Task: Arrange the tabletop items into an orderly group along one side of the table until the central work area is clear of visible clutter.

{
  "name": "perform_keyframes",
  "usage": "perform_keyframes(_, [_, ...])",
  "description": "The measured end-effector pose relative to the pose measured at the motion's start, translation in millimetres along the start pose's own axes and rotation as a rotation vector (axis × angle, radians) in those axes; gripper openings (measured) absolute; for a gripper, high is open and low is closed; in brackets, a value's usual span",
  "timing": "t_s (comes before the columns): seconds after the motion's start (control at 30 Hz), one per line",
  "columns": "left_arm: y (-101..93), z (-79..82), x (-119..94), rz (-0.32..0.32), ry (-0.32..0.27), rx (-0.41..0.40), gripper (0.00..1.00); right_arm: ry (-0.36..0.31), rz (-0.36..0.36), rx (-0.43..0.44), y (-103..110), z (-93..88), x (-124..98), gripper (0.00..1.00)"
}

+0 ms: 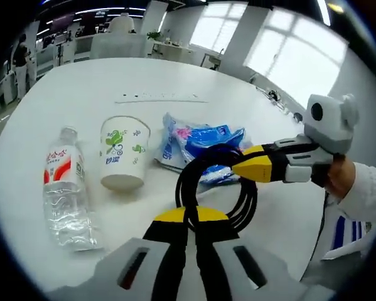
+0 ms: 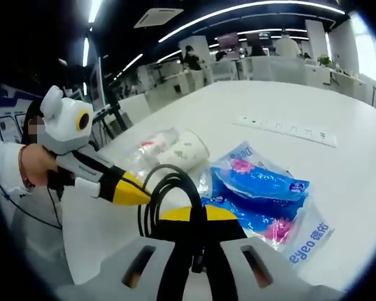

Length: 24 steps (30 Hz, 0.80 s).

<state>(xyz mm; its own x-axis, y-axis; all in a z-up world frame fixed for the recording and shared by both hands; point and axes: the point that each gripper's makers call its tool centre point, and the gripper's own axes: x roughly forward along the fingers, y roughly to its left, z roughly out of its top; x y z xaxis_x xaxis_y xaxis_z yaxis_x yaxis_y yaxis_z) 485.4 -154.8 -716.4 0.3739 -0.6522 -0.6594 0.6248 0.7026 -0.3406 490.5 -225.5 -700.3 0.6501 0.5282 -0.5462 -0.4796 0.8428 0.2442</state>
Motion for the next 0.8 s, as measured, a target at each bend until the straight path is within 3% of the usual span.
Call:
perform_keyframes(0.63, [-48.8, 18.6, -10.0, -0.070, 0.001, 0.037, 0.00, -0.065, -0.044, -0.001, -4.3, 14.6, -55.3, 0.01])
perform_keyframes(0.8, [-65.9, 30.2, -15.8, -0.095, -0.012, 0.057, 0.00, -0.095, -0.060, 0.001, -6.5, 22.6, -74.7, 0.01])
